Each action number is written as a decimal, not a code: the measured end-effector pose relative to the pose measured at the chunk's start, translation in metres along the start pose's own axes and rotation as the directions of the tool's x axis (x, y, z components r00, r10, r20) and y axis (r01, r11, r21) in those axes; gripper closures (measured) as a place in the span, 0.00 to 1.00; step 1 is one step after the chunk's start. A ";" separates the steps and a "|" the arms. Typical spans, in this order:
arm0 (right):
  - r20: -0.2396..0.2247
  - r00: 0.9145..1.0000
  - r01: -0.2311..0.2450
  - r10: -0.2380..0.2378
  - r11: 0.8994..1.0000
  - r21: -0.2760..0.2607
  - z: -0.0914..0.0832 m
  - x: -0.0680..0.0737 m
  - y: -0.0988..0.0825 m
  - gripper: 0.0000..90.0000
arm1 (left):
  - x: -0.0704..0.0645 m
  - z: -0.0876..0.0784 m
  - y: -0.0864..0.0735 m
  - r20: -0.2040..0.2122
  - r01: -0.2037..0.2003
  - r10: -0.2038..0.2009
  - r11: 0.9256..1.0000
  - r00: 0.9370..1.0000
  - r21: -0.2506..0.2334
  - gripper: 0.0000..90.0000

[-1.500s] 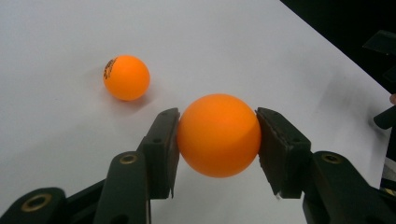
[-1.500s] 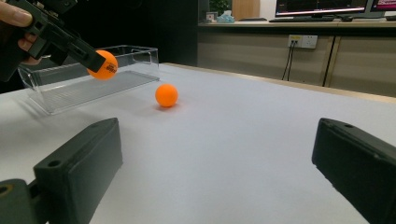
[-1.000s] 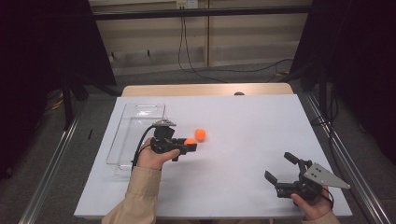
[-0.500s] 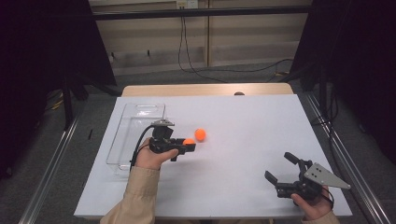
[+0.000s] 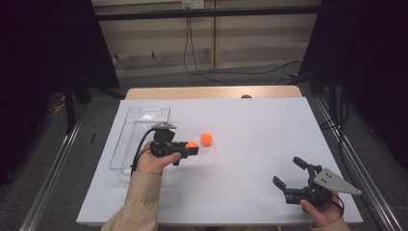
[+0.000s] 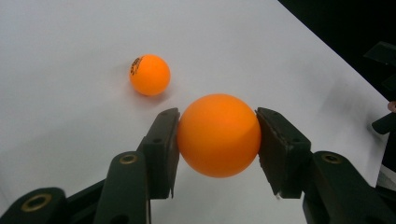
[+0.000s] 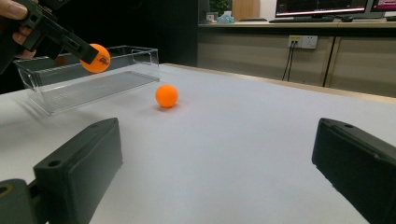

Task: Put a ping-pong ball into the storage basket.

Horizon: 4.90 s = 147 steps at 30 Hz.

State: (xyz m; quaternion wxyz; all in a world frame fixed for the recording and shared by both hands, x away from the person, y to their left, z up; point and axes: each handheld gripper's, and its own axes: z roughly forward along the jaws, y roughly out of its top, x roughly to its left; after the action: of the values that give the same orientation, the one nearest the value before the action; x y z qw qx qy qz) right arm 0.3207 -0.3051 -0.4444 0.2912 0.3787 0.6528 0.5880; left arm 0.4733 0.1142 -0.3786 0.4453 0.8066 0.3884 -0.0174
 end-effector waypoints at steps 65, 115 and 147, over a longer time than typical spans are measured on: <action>-0.005 1.000 0.005 -0.005 1.000 -0.001 0.000 0.000 0.000 0.02 | 0.018 -0.034 0.000 -0.050 0.043 -0.047 0.997 0.998 -0.068 0.57; -0.008 1.000 0.005 -0.005 1.000 -0.003 0.000 0.000 0.000 0.02 | 0.030 -0.055 -0.004 -0.102 0.061 -0.072 0.993 0.992 -0.104 0.57; -0.008 1.000 0.002 -0.003 1.000 -0.007 0.000 0.000 0.000 0.02 | 0.036 -0.066 -0.006 -0.154 0.066 -0.086 0.989 0.984 -0.131 0.57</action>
State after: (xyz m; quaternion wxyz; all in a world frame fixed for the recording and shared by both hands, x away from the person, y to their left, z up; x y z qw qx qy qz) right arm 0.3210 -0.3048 -0.4441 0.2907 0.3746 0.6523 0.5913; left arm 0.4736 0.1863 -0.3558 0.4618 0.7604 0.4535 0.0545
